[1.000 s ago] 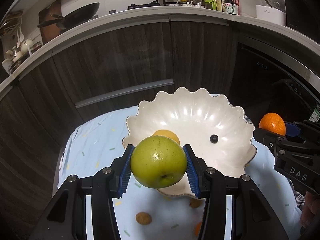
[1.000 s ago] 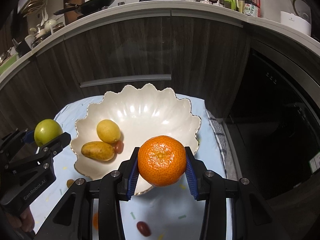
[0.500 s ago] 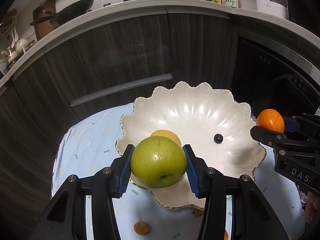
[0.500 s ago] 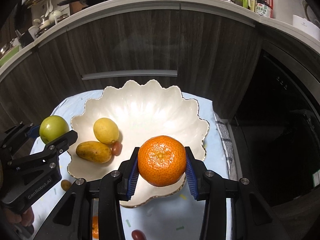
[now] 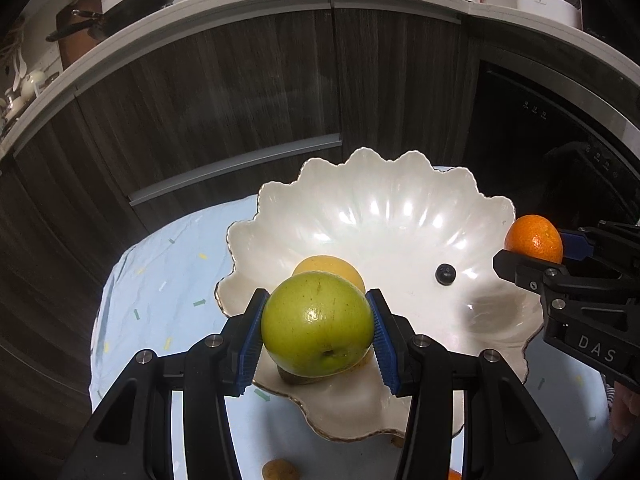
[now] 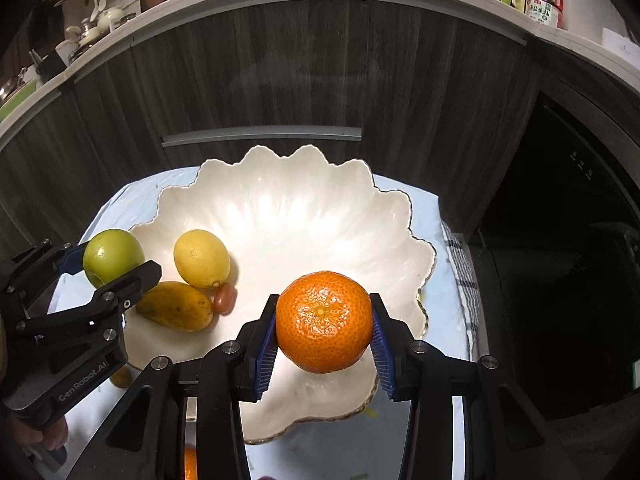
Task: Organize fruits
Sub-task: 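Open both tools to drop the apple and tangerine into the bowl, then withdraw both tools from the bowl toward the remaining tangerine and red grape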
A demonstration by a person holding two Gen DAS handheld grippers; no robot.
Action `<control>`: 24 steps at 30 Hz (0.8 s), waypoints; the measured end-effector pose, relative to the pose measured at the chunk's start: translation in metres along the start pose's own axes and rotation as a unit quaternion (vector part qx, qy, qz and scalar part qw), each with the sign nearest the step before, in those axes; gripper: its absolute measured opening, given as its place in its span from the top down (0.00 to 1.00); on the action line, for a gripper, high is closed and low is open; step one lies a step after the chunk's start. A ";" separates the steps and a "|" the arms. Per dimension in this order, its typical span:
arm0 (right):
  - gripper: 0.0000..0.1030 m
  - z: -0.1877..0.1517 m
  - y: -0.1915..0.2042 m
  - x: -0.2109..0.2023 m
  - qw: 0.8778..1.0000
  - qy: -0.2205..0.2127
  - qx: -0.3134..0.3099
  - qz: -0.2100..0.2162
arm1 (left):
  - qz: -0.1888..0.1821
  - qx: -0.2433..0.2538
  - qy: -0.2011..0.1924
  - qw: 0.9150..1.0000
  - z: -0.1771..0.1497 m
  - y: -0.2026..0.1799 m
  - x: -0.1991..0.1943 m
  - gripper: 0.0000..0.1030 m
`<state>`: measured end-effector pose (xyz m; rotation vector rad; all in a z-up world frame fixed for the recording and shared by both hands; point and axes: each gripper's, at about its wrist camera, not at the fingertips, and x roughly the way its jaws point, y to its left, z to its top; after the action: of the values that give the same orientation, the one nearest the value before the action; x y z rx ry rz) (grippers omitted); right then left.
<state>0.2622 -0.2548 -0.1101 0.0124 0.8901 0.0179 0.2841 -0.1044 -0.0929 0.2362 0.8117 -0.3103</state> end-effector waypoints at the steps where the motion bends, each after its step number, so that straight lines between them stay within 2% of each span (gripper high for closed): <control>1: 0.59 0.000 0.000 0.001 1.000 0.001 0.001 0.000 | -0.001 0.000 0.001 1.000 0.000 0.000 0.001 0.53; 8: 0.57 -0.002 -0.001 0.004 1.000 0.008 0.002 0.002 | -0.003 0.006 0.018 1.000 -0.005 -0.006 0.006 0.52; 10: 0.56 -0.003 -0.001 0.005 1.000 0.011 0.002 -0.002 | 0.004 0.004 0.012 1.000 -0.005 -0.005 0.004 0.31; 12: 0.47 -0.003 -0.002 0.004 1.000 0.009 0.005 -0.003 | 0.010 0.002 -0.001 1.000 -0.005 -0.003 -0.001 0.23; 13: 0.39 -0.003 -0.003 0.002 1.000 0.004 0.006 -0.006 | 0.012 0.002 -0.003 1.000 -0.004 -0.003 -0.002 0.18; 14: 0.33 -0.003 -0.002 0.000 1.000 0.000 0.005 -0.011 | 0.015 0.001 -0.003 1.000 -0.004 -0.001 -0.002 0.16; 17: 0.28 -0.002 -0.002 -0.004 1.000 -0.008 0.000 -0.023 | 0.024 -0.003 -0.005 1.000 -0.005 0.002 -0.005 0.15; 21: 0.27 -0.002 -0.003 -0.006 1.000 -0.008 0.001 -0.025 | 0.030 -0.010 -0.007 0.999 -0.007 0.004 -0.011 0.07; 24: 0.27 -0.003 -0.004 -0.008 1.000 -0.009 0.004 -0.024 | 0.036 -0.012 -0.012 0.999 -0.008 0.005 -0.016 0.06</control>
<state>0.2547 -0.2587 -0.1057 -0.0023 0.8724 -0.0310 0.2704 -0.0947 -0.0858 0.2394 0.7817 -0.2351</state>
